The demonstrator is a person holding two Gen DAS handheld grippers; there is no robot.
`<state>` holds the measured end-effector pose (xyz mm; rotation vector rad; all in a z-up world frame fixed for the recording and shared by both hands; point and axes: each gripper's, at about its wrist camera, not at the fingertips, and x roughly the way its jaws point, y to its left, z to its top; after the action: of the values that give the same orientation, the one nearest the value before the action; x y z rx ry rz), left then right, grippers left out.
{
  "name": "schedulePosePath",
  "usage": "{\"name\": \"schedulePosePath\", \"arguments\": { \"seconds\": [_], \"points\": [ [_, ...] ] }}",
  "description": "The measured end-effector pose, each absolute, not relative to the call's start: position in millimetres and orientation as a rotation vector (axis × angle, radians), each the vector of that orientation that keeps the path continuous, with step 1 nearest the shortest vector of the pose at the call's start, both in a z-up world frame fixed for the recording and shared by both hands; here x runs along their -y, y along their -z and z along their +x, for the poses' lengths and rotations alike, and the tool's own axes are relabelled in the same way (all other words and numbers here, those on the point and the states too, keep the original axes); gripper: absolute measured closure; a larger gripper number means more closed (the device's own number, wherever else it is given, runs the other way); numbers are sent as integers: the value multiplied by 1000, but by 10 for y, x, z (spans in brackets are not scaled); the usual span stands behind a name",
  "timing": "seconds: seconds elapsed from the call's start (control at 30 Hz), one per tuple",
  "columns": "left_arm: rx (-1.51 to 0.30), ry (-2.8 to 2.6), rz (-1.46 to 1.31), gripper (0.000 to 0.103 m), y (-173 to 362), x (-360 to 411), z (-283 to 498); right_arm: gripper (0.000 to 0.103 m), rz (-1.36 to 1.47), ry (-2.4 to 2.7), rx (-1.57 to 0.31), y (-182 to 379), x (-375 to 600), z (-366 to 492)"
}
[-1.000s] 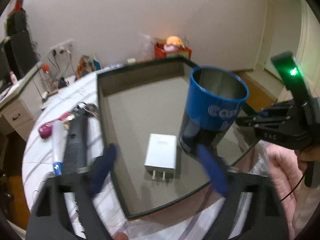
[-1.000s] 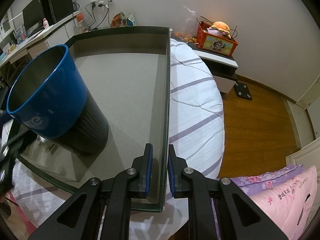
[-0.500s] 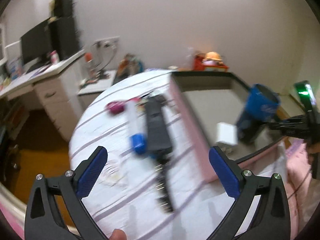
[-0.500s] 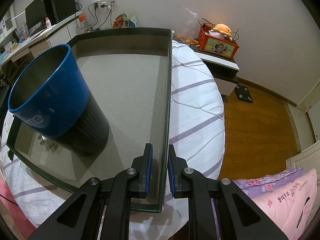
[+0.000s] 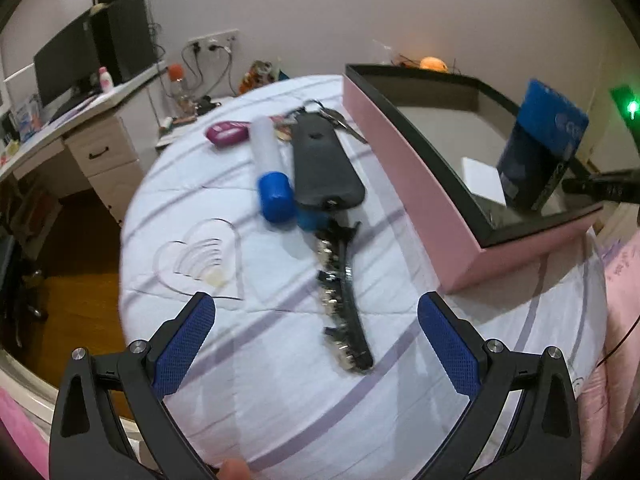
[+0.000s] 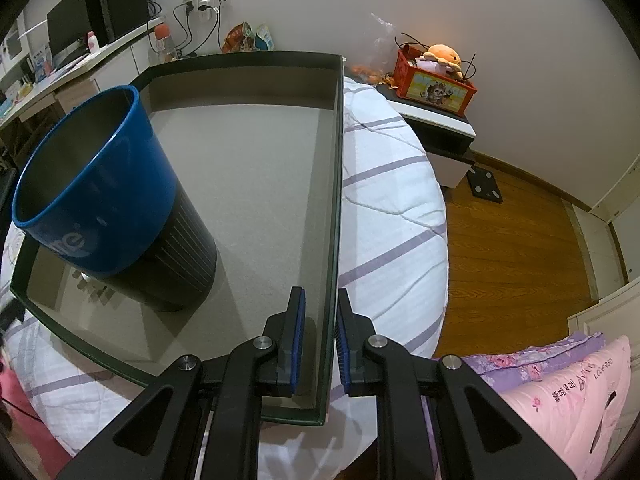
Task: Organize rigid objects
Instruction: 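Move the left gripper to the keys and grasp the key ring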
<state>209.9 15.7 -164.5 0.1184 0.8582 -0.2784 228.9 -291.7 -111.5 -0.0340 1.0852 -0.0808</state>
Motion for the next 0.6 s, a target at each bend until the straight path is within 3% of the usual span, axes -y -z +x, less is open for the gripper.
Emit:
{"name": "schedulePosePath", "arguments": {
  "seconds": [0.17,0.27,0.37,0.43,0.47,0.5,0.6],
  "points": [
    [-883,269,132,1,1750,-95,2144,88,-36,82,-1088,1113,2913,2296],
    [-883,262,141,11,1768,-106,2154,88,-36,83,-1089,1113,2909,2294],
    [-879,268,127,30,1749,-139,2149,88,-36,82,-1089,1113,2909,2294],
    [-876,273,117,60,1735,-157,2153,88,-36,83,-1090,1112,2905,2292],
    [-875,276,103,69,1718,-175,2154,88,-36,83,-1091,1113,2906,2291],
    [-882,281,86,84,1713,-196,2160,88,-36,83,-1091,1114,2907,2292],
    [-891,300,53,84,1690,-246,2167,88,-35,83,-1092,1116,2908,2291]
  ]
}}
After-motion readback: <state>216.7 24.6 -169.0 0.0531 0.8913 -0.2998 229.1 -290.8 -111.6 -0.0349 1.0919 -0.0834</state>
